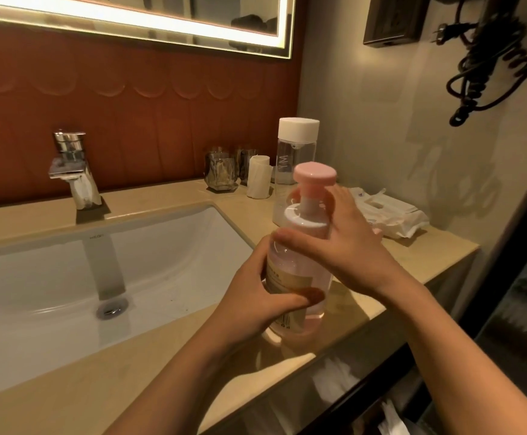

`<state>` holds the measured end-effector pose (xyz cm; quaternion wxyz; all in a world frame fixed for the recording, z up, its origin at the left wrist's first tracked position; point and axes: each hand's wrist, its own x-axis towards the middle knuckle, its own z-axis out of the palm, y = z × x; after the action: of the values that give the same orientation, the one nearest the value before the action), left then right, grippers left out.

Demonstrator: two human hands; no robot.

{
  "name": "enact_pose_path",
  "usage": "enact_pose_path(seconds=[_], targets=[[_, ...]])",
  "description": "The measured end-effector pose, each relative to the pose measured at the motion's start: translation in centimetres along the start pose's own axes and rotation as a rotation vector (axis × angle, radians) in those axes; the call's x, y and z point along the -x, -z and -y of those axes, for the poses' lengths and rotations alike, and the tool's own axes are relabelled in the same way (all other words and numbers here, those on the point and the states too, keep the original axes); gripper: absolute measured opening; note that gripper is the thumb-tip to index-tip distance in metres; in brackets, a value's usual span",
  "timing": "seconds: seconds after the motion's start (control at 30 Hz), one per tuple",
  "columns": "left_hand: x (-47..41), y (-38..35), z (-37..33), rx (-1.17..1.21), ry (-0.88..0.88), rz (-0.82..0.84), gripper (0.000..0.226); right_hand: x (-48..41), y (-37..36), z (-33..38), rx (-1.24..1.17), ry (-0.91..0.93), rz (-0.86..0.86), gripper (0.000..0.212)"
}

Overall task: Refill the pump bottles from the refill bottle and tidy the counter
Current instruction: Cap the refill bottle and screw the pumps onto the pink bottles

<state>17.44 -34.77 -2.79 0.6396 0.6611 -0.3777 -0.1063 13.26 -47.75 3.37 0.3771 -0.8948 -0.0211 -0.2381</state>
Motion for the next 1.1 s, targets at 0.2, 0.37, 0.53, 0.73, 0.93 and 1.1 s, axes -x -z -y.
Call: enact_pose_path(seconds=[0.2,0.37,0.53,0.73,0.93,1.1], targets=[[-0.1,0.0,0.0,-0.013,-0.019,0.009,0.06,-0.3,2.1,-1.4,-0.469,0.056,0.387,0.041],[0.0,0.1,0.1,-0.017,-0.033,0.003,0.062,0.2,1.5,-1.2,-0.335,0.088,0.059,0.042],[0.1,0.1,0.0,-0.044,-0.036,-0.025,0.06,0.7,-0.1,0.4,-0.073,0.096,-0.23,0.046],[0.1,0.1,-0.1,-0.005,-0.009,-0.009,0.064,-0.1,-0.2,0.5,0.136,-0.04,-0.115,0.078],[-0.1,0.3,0.1,-0.022,-0.013,-0.004,0.063,-0.6,1.7,-1.6,-0.453,-0.039,0.368,0.043],[0.0,0.2,0.1,-0.089,-0.045,-0.059,0.065,-0.4,1.9,-2.0,-0.523,-0.006,0.362,0.048]])
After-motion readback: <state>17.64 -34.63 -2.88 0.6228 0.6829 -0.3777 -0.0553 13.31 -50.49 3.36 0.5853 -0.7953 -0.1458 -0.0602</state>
